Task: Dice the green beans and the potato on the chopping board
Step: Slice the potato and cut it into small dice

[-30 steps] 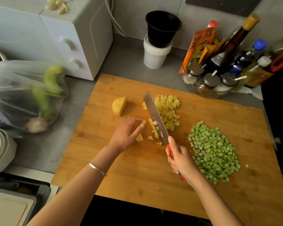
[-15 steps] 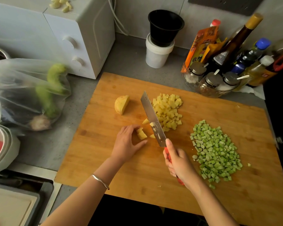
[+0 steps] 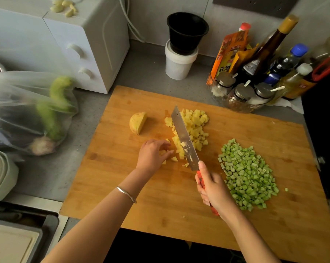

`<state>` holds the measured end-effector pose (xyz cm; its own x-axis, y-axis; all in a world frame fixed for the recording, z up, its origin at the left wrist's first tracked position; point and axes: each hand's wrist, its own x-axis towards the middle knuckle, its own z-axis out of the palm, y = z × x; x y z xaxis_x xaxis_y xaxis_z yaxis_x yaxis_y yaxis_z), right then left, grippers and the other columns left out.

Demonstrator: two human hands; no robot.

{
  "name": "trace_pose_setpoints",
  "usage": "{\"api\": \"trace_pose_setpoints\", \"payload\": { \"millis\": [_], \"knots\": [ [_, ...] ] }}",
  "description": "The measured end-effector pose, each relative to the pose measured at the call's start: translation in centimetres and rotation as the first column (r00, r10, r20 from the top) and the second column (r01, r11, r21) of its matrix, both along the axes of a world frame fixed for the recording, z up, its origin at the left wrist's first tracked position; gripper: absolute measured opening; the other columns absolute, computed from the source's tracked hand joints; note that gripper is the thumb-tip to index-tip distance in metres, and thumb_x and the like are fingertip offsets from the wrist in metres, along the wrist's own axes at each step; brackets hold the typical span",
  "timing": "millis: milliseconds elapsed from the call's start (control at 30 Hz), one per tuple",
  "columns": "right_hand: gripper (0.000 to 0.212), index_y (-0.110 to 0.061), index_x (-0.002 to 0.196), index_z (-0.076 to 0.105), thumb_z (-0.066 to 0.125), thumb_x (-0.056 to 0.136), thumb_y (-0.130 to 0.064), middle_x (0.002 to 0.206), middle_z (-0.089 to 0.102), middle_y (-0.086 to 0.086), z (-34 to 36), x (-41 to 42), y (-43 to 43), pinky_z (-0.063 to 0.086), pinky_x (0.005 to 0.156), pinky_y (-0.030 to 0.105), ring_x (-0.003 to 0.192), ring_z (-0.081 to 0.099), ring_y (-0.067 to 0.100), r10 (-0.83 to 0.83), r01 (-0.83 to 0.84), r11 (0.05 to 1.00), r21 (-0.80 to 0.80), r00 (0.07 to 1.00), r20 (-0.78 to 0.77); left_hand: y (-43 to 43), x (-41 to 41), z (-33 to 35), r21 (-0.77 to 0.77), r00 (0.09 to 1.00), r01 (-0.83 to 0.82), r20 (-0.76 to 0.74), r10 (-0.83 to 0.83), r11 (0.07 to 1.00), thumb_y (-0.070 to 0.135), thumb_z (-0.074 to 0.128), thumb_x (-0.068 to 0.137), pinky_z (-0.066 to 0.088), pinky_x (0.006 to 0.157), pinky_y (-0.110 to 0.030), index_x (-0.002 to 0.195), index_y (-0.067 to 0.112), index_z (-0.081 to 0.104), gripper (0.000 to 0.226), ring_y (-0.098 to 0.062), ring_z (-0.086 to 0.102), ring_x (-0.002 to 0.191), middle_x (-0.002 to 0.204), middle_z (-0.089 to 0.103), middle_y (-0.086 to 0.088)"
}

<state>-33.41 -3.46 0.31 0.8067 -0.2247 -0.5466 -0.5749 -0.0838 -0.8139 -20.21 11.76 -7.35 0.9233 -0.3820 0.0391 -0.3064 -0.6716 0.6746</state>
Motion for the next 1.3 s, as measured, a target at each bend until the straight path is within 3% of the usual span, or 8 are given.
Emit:
{"api": "trace_pose_setpoints", "payload": {
  "millis": [133, 333, 400, 600, 800, 967, 1133, 1300],
  "knots": [
    [0.055, -0.010, 0.069, 0.043, 0.037, 0.089, -0.061, 0.046, 0.030, -0.001, 0.1, -0.1, 0.4, 0.018, 0.041, 0.026, 0.037, 0.024, 0.013, 0.007, -0.007, 1.000, 0.008, 1.000, -0.003, 1.1, -0.3, -0.2, -0.080, 0.998, -0.066, -0.003, 0.066, 0.995, 0.046, 0.066, 0.082, 0.048, 0.084, -0.031, 0.109, 0.023, 0.065, 0.035, -0.010, 0.055, 0.097, 0.101, 0.065, 0.009],
    [0.055, -0.010, 0.068, 0.042, 0.038, 0.088, -0.061, 0.046, 0.029, -0.001, -0.1, 0.0, 0.6, 0.018, 0.041, 0.025, 0.037, 0.023, 0.013, 0.012, -0.012, 1.000, 0.023, 1.000, -0.011, 2.4, -1.2, -0.8, -0.064, 0.996, -0.091, -0.005, 0.091, 0.994, 0.040, 0.069, 0.082, 0.045, 0.076, -0.029, 0.090, 0.026, 0.070, 0.016, -0.012, 0.052, 0.089, 0.090, 0.065, 0.011],
    [0.055, -0.011, 0.067, 0.043, 0.038, 0.088, -0.062, 0.046, 0.029, 0.000, -0.2, -0.1, 0.7, 0.018, 0.042, 0.025, 0.037, 0.024, 0.013, 0.009, -0.009, 1.000, 0.020, 1.000, -0.014, 1.5, -1.0, -0.6, -0.055, 0.996, -0.088, -0.031, 0.086, 0.995, 0.041, 0.068, 0.082, 0.043, 0.077, -0.028, 0.092, 0.027, 0.073, 0.017, -0.014, 0.052, 0.092, 0.094, 0.067, 0.009],
    [0.056, -0.010, 0.068, 0.043, 0.038, 0.087, -0.062, 0.046, 0.030, 0.000, -0.4, -0.3, 0.4, 0.019, 0.041, 0.026, 0.037, 0.024, 0.015, 0.008, -0.008, 1.000, -0.003, 1.000, 0.005, 2.6, -1.6, -1.2, -0.026, 0.999, -0.012, 0.036, 0.013, 1.000, 0.064, 0.061, 0.073, 0.040, 0.087, -0.026, 0.125, 0.024, 0.059, 0.065, -0.013, 0.047, 0.106, 0.117, 0.058, 0.005],
    [0.056, -0.010, 0.069, 0.044, 0.038, 0.087, -0.063, 0.047, 0.031, 0.000, -0.1, -0.3, -0.6, 0.020, 0.041, 0.026, 0.038, 0.025, 0.015, -0.017, 0.017, 1.000, 0.005, 1.000, 0.022, 4.5, -1.5, -1.6, 0.074, 0.998, -0.016, 0.059, 0.011, 0.997, 0.050, 0.070, 0.073, 0.046, 0.088, -0.035, 0.114, 0.025, 0.065, 0.049, -0.016, 0.047, 0.101, 0.111, 0.058, 0.004],
    [0.056, -0.009, 0.070, 0.044, 0.038, 0.087, -0.062, 0.047, 0.032, 0.000, 0.0, -0.1, -0.3, 0.020, 0.041, 0.025, 0.038, 0.026, 0.014, -0.010, 0.010, 1.000, 0.003, 0.999, 0.034, 2.8, -1.1, -1.3, 0.117, 0.998, 0.028, 0.049, -0.034, 0.993, 0.049, 0.068, 0.078, 0.038, 0.093, -0.033, 0.120, 0.029, 0.058, 0.048, -0.017, 0.042, 0.112, 0.120, 0.052, 0.005],
    [0.056, -0.008, 0.071, 0.044, 0.038, 0.088, -0.061, 0.047, 0.031, 0.001, 0.1, -0.3, 0.0, 0.018, 0.040, 0.026, 0.038, 0.025, 0.014, -0.001, 0.000, 1.000, 0.012, 1.000, 0.030, 1.0, -1.1, -1.0, 0.127, 0.995, 0.045, 0.084, -0.056, 0.991, 0.041, 0.066, 0.084, 0.034, 0.093, -0.033, 0.104, 0.028, 0.069, 0.024, -0.020, 0.042, 0.115, 0.120, 0.054, 0.003],
    [0.055, -0.009, 0.070, 0.044, 0.038, 0.088, -0.061, 0.047, 0.031, 0.001, 0.1, -0.4, 0.4, 0.018, 0.041, 0.025, 0.038, 0.025, 0.015, 0.005, -0.005, 1.000, 0.022, 1.000, 0.017, 1.6, -1.2, -1.4, 0.052, 0.996, -0.011, 0.088, 0.007, 0.999, 0.042, 0.070, 0.080, 0.044, 0.088, -0.033, 0.112, 0.024, 0.063, 0.037, -0.019, 0.047, 0.104, 0.112, 0.058, 0.002]
  ]
}}
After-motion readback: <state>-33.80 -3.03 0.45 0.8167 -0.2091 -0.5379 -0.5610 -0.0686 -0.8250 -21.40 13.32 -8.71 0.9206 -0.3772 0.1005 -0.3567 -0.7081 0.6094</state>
